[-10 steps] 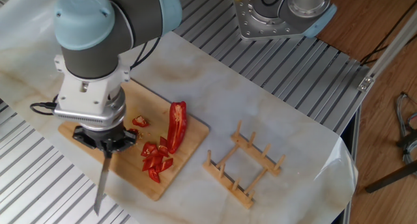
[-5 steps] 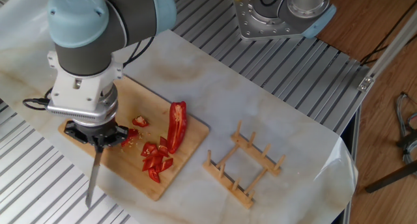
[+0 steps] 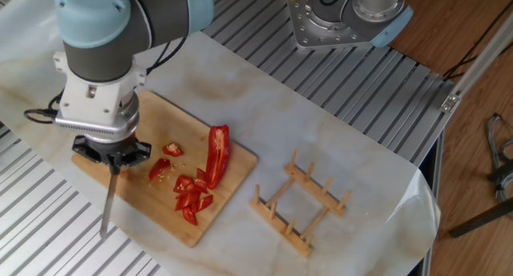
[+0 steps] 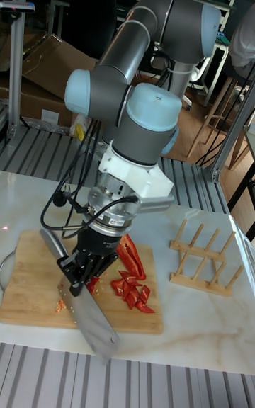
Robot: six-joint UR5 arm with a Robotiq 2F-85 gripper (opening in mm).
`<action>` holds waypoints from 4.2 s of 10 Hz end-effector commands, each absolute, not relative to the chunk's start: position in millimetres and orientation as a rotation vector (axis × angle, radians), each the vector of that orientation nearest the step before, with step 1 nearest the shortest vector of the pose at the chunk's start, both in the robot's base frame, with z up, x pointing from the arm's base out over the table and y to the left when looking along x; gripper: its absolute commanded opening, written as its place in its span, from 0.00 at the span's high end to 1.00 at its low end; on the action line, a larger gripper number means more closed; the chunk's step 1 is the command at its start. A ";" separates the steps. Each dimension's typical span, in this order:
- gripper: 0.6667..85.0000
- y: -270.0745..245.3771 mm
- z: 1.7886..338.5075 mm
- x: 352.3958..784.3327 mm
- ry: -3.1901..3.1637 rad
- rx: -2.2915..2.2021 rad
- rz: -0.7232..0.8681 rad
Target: Chop the chili peppers
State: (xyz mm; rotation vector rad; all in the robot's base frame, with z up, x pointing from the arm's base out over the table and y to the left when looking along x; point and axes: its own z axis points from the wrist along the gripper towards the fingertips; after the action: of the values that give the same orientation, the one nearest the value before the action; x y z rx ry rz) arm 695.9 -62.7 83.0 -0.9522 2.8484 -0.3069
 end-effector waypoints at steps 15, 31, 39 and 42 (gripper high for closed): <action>0.99 -44.4 106.3 690.4 2.985 0.033 -0.194; 0.99 -27.3 80.1 693.4 2.911 0.206 -0.153; 0.99 6.9 72.7 688.2 2.938 0.293 -0.070; 0.99 20.0 83.2 690.9 2.964 0.295 -0.073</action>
State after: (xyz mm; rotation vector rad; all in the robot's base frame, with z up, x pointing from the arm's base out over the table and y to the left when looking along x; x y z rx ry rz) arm 689.5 4.7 76.8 0.2667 2.9462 -0.1012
